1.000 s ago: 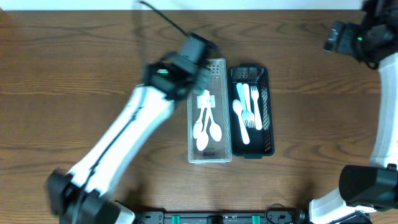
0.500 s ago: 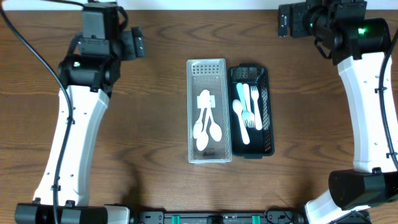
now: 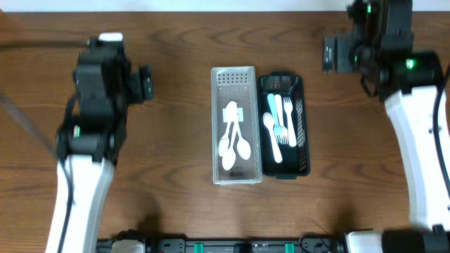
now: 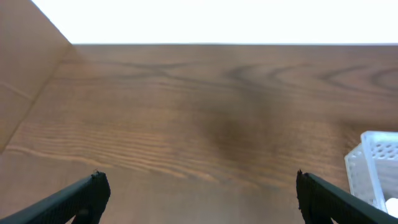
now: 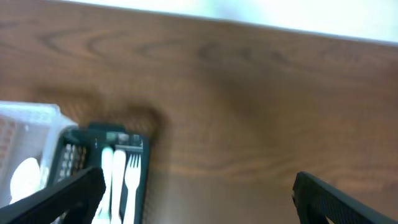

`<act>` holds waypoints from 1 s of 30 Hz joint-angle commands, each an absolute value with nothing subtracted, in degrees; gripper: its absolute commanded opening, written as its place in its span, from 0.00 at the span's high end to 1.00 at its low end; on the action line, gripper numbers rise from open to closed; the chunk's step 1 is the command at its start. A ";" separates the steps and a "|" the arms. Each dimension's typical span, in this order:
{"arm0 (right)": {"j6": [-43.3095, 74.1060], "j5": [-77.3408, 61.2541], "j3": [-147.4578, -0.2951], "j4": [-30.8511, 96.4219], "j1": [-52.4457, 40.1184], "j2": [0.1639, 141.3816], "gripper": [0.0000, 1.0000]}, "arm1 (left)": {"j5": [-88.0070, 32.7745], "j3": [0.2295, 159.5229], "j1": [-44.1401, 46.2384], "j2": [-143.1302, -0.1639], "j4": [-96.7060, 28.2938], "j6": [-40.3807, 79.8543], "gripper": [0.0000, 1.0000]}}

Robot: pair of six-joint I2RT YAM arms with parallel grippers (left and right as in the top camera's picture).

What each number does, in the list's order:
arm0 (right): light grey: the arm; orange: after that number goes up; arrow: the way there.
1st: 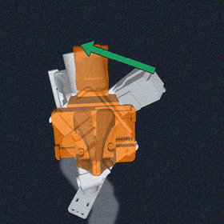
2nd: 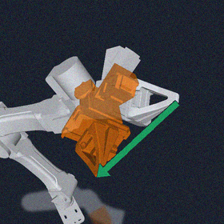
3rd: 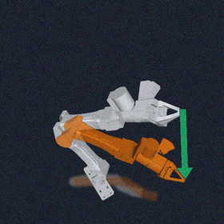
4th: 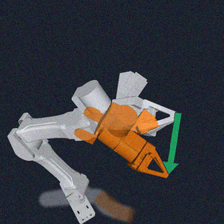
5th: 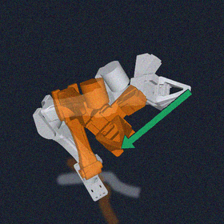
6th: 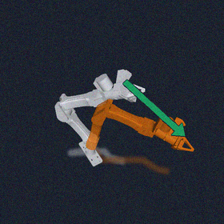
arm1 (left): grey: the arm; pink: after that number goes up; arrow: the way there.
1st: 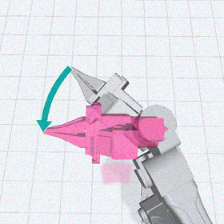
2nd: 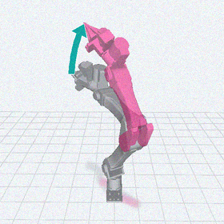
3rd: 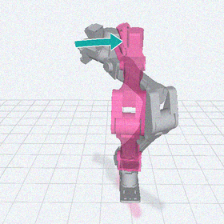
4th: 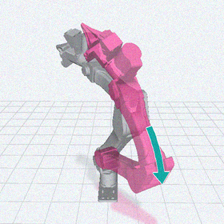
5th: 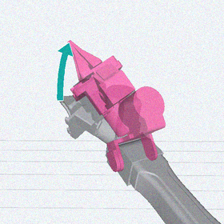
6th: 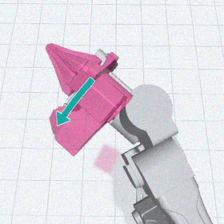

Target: Pack container

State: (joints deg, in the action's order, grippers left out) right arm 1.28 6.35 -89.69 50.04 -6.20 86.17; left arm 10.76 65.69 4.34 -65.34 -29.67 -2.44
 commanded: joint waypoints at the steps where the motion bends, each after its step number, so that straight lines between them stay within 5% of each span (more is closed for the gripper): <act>1: 4.75 7.86 -75.79 46.68 -6.83 77.91 0.01 | 11.25 53.12 4.36 -55.02 -26.68 -2.79 0.02; 13: 5.32 16.40 -36.93 37.47 -11.75 41.74 0.01 | 11.22 22.94 4.36 -18.06 -27.29 -2.96 0.02; 30: 5.32 12.40 -29.47 46.54 -11.75 33.91 0.01 | 11.22 22.57 4.36 -15.59 -27.38 -2.96 0.02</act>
State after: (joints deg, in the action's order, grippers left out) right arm 4.36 12.62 -29.61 46.48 -11.18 34.09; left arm 10.76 22.39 4.34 -15.90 -27.40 -2.44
